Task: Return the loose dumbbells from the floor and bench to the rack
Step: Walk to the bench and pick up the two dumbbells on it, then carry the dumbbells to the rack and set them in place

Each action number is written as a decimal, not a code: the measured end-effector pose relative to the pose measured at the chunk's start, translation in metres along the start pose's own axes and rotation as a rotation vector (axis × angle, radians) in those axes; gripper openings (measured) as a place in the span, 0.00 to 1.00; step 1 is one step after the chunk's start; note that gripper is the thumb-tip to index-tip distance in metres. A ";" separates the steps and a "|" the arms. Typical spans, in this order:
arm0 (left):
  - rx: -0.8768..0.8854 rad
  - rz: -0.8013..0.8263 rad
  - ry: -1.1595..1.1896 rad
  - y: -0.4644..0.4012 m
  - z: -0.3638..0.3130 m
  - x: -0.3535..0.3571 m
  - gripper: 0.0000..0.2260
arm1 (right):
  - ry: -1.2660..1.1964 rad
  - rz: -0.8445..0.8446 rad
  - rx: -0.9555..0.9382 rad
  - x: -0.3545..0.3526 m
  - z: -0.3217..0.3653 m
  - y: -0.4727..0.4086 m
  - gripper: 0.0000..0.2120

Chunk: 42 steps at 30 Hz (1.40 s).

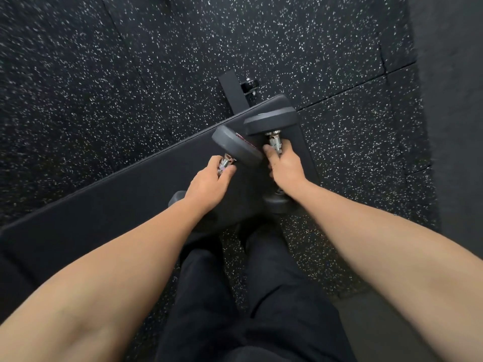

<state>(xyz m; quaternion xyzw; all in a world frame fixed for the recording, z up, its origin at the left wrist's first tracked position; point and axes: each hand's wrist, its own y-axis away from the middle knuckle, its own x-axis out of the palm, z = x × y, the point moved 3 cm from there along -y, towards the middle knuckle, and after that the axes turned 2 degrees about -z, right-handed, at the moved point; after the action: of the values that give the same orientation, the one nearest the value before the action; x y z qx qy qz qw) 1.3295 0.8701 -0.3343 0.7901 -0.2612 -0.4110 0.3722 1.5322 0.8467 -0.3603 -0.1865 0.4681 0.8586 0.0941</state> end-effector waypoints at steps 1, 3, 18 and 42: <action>-0.023 -0.025 0.038 0.005 0.001 -0.003 0.17 | 0.001 0.000 -0.003 0.000 0.003 0.004 0.12; -0.069 -0.064 0.112 0.016 0.005 -0.008 0.17 | -0.012 0.002 -0.012 0.000 0.011 0.015 0.12; -0.373 -0.404 0.833 0.153 0.125 -0.033 0.17 | 0.253 0.191 -0.241 0.060 0.087 0.152 0.13; -0.711 -0.949 1.657 0.475 0.456 -0.028 0.16 | 0.850 0.641 -0.637 0.406 0.074 0.514 0.12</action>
<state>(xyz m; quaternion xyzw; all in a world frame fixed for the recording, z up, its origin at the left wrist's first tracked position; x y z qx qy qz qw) 0.8791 0.4414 -0.1157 0.6919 0.5561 0.1064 0.4480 0.9715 0.6237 -0.0948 -0.3810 0.2180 0.7925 -0.4234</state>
